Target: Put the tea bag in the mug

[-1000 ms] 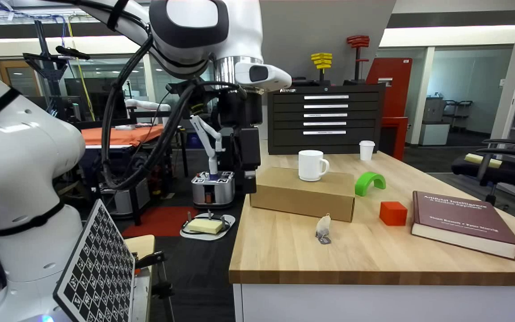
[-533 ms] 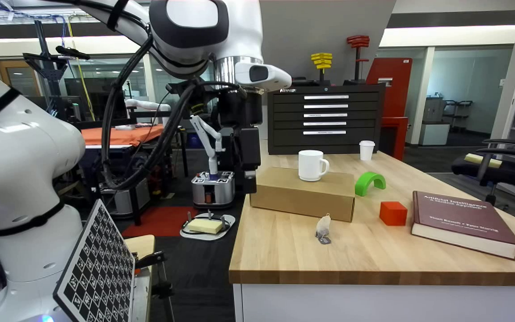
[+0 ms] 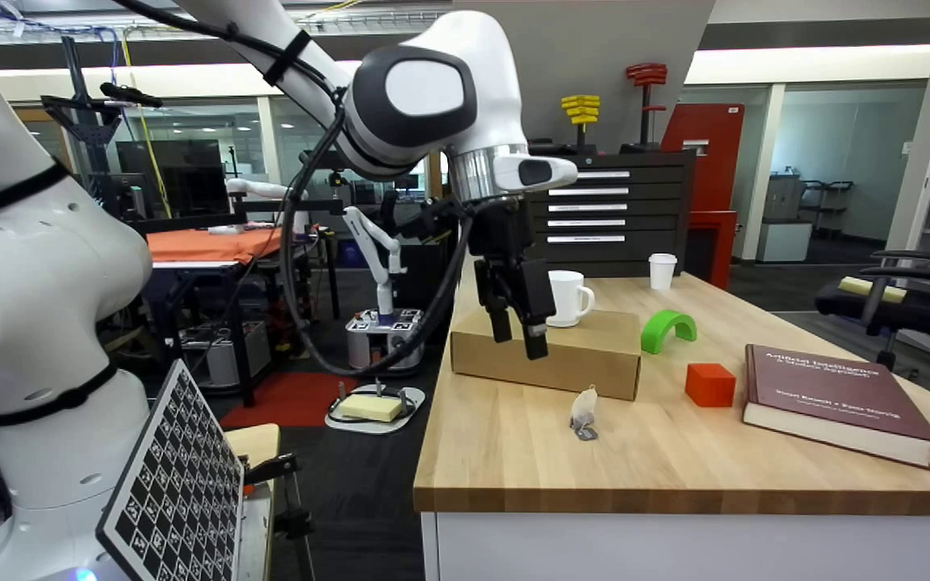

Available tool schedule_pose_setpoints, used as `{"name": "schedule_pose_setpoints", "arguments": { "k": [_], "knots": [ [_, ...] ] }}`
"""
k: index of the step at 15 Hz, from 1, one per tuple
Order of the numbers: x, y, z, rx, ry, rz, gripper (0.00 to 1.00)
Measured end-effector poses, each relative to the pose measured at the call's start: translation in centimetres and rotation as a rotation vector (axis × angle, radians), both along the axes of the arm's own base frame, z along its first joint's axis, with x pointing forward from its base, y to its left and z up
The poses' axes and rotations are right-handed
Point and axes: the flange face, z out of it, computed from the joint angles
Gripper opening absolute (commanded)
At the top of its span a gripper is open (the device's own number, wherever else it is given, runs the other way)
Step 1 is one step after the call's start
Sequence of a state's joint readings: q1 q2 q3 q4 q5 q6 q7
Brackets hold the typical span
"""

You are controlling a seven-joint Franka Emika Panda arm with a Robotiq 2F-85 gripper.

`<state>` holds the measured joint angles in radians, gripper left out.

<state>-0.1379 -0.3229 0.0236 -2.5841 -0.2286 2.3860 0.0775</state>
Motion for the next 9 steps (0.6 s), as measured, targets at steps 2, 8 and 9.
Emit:
{"name": "schedule_pose_setpoints", "arguments": {
  "k": [2,8,9],
  "knots": [
    [1.6,0.5,-1.4,0.007,0.011,0.02,1.0],
    [6.0,1.7,-3.5,0.015,0.05,0.082,1.0],
    [6.8,1.9,-3.6,0.015,0.049,0.088,1.0]
  ]
}}
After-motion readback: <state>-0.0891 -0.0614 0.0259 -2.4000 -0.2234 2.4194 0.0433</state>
